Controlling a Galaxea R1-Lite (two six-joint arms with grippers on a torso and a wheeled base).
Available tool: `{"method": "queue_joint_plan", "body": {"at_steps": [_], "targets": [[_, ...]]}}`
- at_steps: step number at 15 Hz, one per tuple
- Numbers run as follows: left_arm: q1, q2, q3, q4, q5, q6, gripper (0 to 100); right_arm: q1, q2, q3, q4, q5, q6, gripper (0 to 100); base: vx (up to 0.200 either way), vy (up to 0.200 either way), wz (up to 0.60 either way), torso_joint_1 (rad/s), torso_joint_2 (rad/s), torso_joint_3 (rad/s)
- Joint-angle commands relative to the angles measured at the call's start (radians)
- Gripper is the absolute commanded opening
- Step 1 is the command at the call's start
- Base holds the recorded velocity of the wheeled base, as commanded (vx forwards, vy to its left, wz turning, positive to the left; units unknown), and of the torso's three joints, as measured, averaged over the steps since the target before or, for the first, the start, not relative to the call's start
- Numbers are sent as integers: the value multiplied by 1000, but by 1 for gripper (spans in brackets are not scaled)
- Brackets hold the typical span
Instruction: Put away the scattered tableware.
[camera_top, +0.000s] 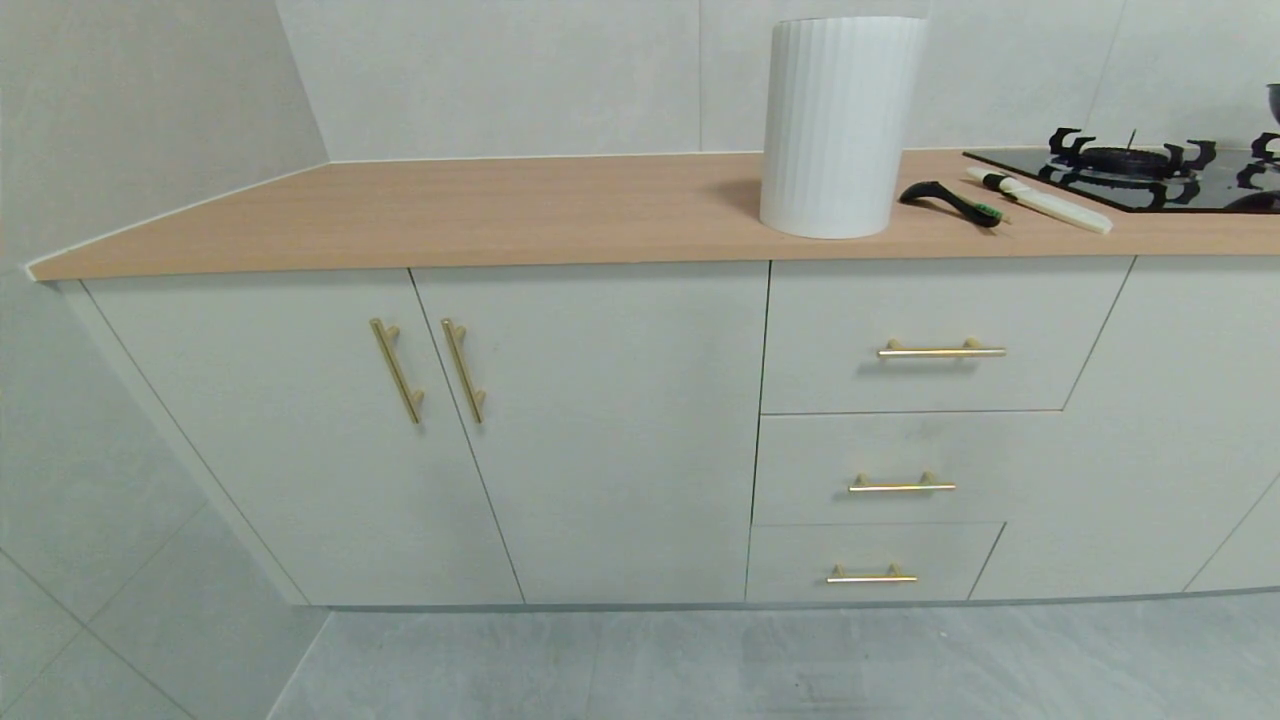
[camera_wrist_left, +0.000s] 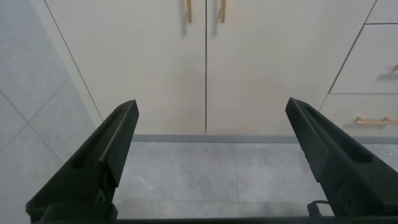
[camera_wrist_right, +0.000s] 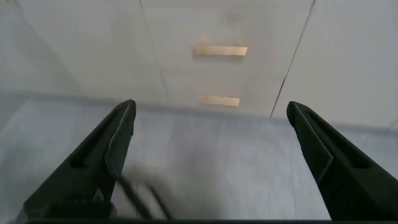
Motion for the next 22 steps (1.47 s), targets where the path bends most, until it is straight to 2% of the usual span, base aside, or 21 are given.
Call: {"method": "queue_joint_plan", "body": {"at_steps": [1,5,12,18,21,22], "targets": [[0,0,0,0,1,0,100,15,415,-105,-2,11,-19,100,0,0,0,0,0,0],[0,0,0,0,1,0,100,65,803,-248,-64,9,-27,100,0,0,0,0,0,0],[0,0,0,0,1,0,100,70,1349,-377,-459,-40,-28,100,0,0,0,0,0,0],[0,0,0,0,1,0,100,70,1667,-659,-548,-54,-27,100,0,0,0,0,0,0],[0,0,0,0,1,0,100,81,1800,-787,-562,-124,-25,100,0,0,0,0,0,0],[0,0,0,0,1,0,100,81,1808,-790,-564,-131,-25,100,0,0,0,0,0,0]]}}
